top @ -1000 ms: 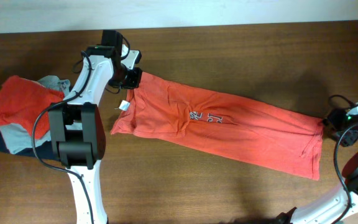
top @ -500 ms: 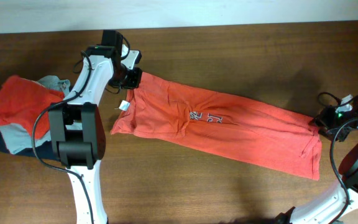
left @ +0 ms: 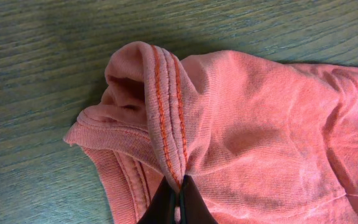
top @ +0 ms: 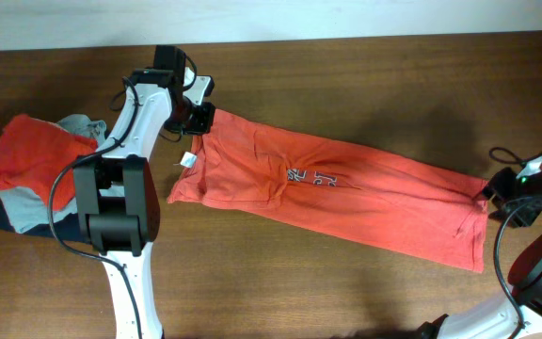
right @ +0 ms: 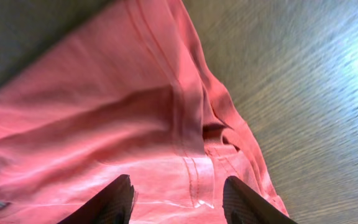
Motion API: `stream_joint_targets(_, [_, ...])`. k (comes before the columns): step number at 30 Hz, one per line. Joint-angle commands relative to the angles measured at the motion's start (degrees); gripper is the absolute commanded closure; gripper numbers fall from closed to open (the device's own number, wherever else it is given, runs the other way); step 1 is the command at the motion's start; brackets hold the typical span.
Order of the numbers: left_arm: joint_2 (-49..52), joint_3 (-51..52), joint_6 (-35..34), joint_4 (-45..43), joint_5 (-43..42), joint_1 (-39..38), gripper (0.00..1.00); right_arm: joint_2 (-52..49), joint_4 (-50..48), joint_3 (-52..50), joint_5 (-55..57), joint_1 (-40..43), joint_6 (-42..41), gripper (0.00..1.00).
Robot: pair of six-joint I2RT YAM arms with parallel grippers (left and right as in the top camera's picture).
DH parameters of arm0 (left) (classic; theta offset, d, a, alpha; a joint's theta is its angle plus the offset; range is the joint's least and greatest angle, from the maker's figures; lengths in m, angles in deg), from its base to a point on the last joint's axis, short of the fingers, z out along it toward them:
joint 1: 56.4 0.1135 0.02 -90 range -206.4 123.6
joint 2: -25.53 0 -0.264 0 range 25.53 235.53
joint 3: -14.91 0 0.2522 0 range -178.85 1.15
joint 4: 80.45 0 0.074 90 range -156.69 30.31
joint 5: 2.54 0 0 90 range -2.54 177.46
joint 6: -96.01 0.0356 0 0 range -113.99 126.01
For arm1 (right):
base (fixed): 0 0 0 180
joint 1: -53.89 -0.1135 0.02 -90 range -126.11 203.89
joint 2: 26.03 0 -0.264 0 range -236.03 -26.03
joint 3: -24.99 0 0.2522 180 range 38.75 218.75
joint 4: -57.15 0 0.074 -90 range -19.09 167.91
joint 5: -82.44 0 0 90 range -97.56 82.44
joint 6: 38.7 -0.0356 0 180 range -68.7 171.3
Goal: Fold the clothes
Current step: 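Grasp the bottom-right hem corner with the right gripper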
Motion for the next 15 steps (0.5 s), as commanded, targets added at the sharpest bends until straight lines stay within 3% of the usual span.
stream_joint_targets(1, [0.2, -0.9, -0.5, 0.2, -0.2, 0.3, 0.99, 0.7, -1.4, -3.4, 0.9, 0.1, -0.8, 0.47])
stream_joint_targets(14, [0.2, -0.9, -0.5, 0.7, -0.2, 0.3, 1.0, 0.7, -10.9, -12.8, -1.7, 0.0, -3.8, 0.48])
stream_joint_targets(15, [0.2, -0.9, -0.5, 0.7, -0.2, 0.3, 0.99, 0.7, -11.6, -12.9, -2.1, 0.0, -3.8, 0.53])
